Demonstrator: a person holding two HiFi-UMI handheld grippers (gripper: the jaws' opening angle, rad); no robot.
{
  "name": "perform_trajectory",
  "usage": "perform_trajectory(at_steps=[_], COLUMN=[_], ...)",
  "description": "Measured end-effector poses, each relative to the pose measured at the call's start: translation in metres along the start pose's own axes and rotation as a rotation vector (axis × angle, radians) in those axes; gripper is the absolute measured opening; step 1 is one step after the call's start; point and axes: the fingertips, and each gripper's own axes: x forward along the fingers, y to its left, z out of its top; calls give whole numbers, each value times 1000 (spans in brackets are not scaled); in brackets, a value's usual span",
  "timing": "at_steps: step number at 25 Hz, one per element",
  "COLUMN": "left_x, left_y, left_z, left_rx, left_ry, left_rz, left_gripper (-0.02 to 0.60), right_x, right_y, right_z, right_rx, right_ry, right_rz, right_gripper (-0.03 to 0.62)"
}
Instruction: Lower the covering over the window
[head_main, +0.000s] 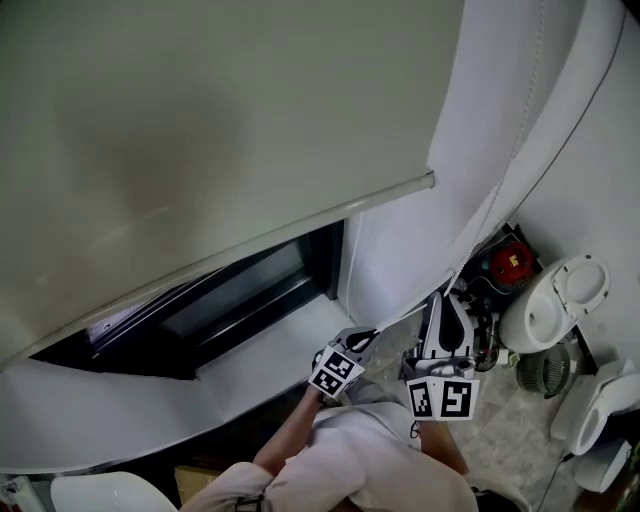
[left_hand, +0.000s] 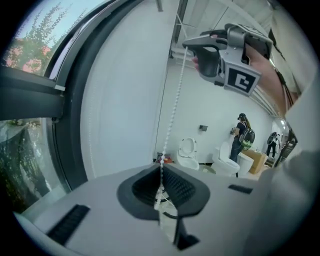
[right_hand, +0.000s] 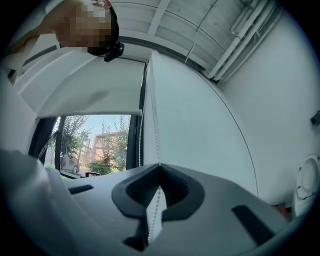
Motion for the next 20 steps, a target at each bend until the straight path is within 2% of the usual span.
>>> perform_trajectory(at_steps=[6, 9, 15, 20], left_x=[-11, -19, -65, -113], left_y=[-7, -3, 22, 37], left_z=[0, 6, 42, 109], left_rx=[-38, -55, -61, -29], left_ry=[-40, -63, -146, -251], left_rz=[30, 71, 223, 389], left_gripper=[21, 21, 26, 63], right_x=[-7, -1, 10, 19], right_y=[26, 33, 58, 70], right_z=[0, -4, -34, -43], right_rx=[-69, -56, 15, 69], right_ry=[-12, -10, 42, 42], right_rz=[116, 184, 332, 466], right_gripper=[-3, -3, -3, -3])
